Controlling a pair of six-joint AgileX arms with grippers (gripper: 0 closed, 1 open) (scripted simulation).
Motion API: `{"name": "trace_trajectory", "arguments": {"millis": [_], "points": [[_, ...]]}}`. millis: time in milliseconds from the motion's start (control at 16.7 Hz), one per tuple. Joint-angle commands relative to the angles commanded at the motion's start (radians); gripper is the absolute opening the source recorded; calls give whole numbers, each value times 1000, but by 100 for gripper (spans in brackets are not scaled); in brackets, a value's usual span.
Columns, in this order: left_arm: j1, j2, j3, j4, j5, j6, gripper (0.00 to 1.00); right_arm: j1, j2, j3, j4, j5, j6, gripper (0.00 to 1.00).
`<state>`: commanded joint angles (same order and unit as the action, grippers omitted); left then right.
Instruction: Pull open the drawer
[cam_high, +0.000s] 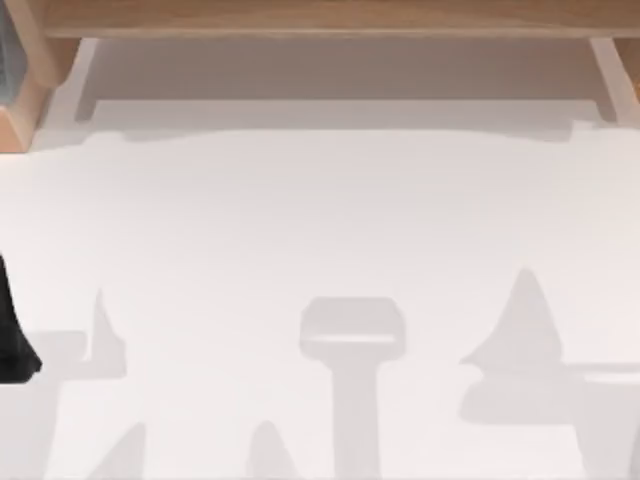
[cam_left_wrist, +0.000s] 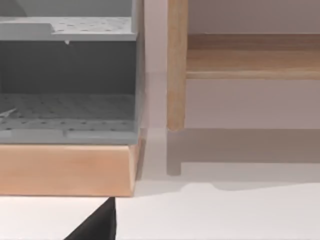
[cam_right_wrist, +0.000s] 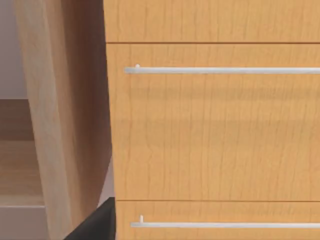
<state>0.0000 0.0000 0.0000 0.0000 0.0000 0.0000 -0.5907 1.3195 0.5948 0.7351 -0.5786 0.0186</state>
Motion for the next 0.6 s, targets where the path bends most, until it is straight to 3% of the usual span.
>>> {"name": "trace_trajectory", "arguments": {"millis": [300, 600], "points": [[0, 0, 0, 0, 0, 0, 100, 6, 25, 14, 15, 3, -34, 100], [0, 0, 0, 0, 0, 0, 100, 20, 232, 122, 120, 18, -302, 100]]}}
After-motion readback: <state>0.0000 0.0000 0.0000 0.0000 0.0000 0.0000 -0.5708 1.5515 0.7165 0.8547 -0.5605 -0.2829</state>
